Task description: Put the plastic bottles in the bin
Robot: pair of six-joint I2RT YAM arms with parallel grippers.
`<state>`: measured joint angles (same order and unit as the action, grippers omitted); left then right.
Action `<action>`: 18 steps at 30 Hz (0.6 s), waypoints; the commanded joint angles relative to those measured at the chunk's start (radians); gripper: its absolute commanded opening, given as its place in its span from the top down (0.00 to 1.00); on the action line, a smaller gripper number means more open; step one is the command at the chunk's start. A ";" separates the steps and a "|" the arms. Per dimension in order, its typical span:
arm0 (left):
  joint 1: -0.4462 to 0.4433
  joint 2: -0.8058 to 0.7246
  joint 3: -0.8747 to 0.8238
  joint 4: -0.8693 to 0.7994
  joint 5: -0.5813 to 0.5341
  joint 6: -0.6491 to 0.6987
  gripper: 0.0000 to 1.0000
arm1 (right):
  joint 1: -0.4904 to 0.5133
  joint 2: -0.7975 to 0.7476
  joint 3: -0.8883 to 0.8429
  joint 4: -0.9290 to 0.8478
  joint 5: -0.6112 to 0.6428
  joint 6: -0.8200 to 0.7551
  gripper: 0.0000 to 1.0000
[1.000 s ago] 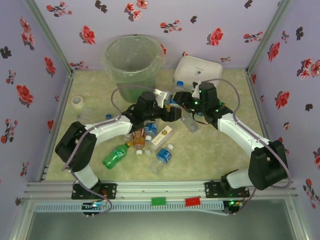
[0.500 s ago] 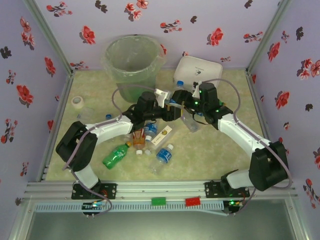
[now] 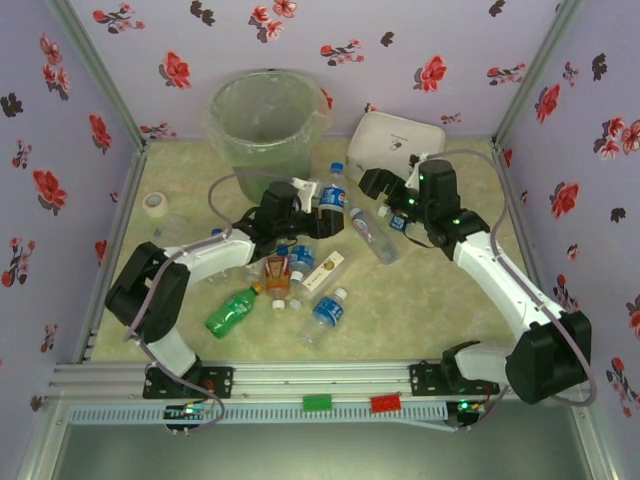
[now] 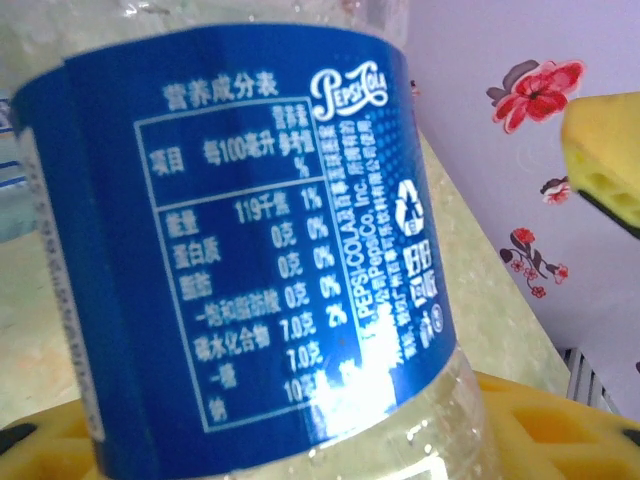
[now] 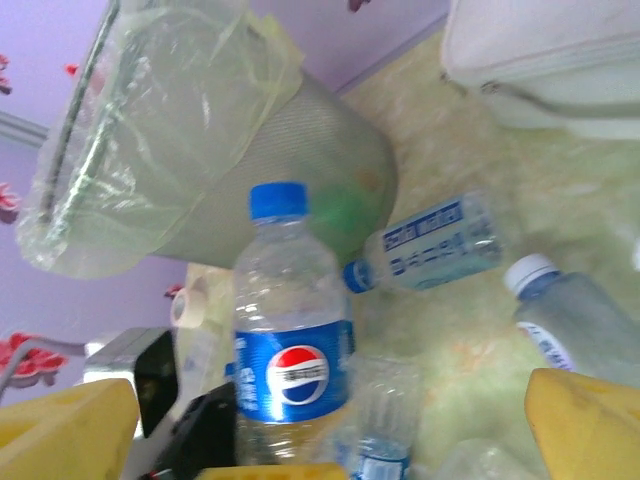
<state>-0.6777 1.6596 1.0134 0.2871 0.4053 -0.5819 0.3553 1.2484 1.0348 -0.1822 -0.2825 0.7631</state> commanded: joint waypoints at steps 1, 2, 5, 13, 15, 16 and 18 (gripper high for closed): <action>0.016 -0.095 0.013 -0.086 -0.033 0.060 0.63 | -0.019 -0.015 0.028 -0.106 0.088 -0.087 0.00; 0.021 -0.114 0.024 -0.118 -0.044 0.079 0.63 | -0.022 -0.017 0.024 -0.119 0.107 -0.096 0.00; 0.035 -0.165 0.064 -0.204 -0.072 0.134 0.63 | -0.023 -0.022 -0.008 -0.138 0.167 -0.114 0.00; 0.113 -0.239 0.315 -0.455 -0.138 0.270 0.64 | -0.025 0.012 -0.083 -0.121 0.197 -0.131 0.00; 0.135 -0.238 0.395 -0.504 -0.154 0.306 0.64 | -0.025 0.027 -0.088 -0.112 0.178 -0.131 0.00; 0.148 -0.236 0.434 -0.522 -0.158 0.324 0.64 | -0.025 0.035 -0.091 -0.108 0.169 -0.129 0.00; 0.176 -0.219 0.502 -0.553 -0.167 0.346 0.64 | -0.024 0.044 -0.094 -0.108 0.159 -0.130 0.00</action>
<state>-0.5316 1.4551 1.4326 -0.1619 0.2756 -0.3244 0.3382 1.2781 0.9535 -0.2947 -0.1230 0.6533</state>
